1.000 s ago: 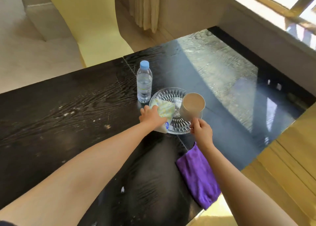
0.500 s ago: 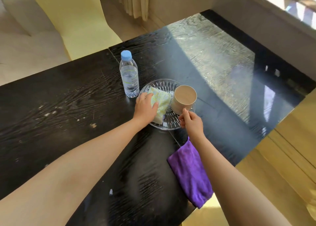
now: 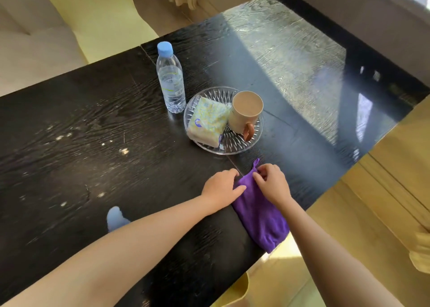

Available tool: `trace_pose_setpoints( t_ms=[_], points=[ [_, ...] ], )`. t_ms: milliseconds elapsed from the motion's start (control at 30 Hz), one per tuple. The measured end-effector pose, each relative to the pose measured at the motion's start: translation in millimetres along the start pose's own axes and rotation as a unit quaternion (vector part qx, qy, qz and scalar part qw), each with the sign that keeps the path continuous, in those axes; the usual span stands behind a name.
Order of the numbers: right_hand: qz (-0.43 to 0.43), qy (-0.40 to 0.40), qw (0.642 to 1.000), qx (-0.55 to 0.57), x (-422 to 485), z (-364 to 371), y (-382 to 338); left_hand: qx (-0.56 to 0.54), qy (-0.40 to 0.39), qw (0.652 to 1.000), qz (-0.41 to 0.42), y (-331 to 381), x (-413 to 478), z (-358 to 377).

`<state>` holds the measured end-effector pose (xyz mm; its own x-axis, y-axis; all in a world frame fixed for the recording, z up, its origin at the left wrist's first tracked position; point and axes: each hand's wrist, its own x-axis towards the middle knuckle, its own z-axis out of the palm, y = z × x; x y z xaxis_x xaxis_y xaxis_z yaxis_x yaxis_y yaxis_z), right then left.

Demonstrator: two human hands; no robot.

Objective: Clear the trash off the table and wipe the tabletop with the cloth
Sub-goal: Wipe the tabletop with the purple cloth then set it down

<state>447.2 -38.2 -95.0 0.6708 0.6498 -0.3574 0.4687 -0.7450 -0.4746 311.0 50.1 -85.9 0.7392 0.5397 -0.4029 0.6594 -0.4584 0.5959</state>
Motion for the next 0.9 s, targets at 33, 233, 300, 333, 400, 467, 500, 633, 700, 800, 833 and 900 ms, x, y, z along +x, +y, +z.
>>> trace_pose_setpoints(
  t_ms=[33,233,300,333,400,467,500,633,700,800,833,900],
  points=[
    [0.007,-0.02,1.0,-0.017,-2,3,1,-0.008,-0.015,1.0,-0.01,0,-1,5],
    [0.012,-0.092,0.995,-0.026,-9,10,-9,-0.066,-0.103,0.99,-0.07,5,-6,1],
    [-0.001,-0.117,0.992,-0.038,-12,9,-14,-0.065,-0.128,0.987,-0.076,4,-12,-5],
    [-0.011,-0.121,0.992,-0.031,-14,7,-18,-0.069,-0.131,0.986,-0.08,3,-16,-8],
    [-0.036,-0.12,0.992,0.011,-20,1,-29,-0.085,-0.113,0.987,-0.076,-2,-25,-15],
    [-0.066,-0.12,0.989,0.063,-27,-7,-44,-0.106,-0.094,0.988,-0.06,-5,-36,-28],
    [-0.078,-0.126,0.985,0.087,-33,-13,-52,-0.123,-0.087,0.987,-0.051,-7,-40,-33],
    [-0.097,-0.158,0.963,0.195,-50,-31,-82,-0.228,-0.077,0.97,-0.039,-15,-66,-57],
    [-0.097,-0.161,0.954,0.232,-59,-37,-97,-0.231,-0.068,0.97,-0.031,-19,-79,-66],
    [-0.11,-0.165,0.945,0.26,-75,-43,-119,-0.265,-0.042,0.963,-0.018,-26,-102,-84],
    [-0.114,-0.169,0.944,0.26,-81,-44,-125,-0.289,-0.037,0.957,-0.015,-29,-110,-90],
    [-0.119,-0.209,0.93,0.279,-94,-42,-133,-0.326,-0.026,0.945,0.0,-35,-130,-104]
  ],
)
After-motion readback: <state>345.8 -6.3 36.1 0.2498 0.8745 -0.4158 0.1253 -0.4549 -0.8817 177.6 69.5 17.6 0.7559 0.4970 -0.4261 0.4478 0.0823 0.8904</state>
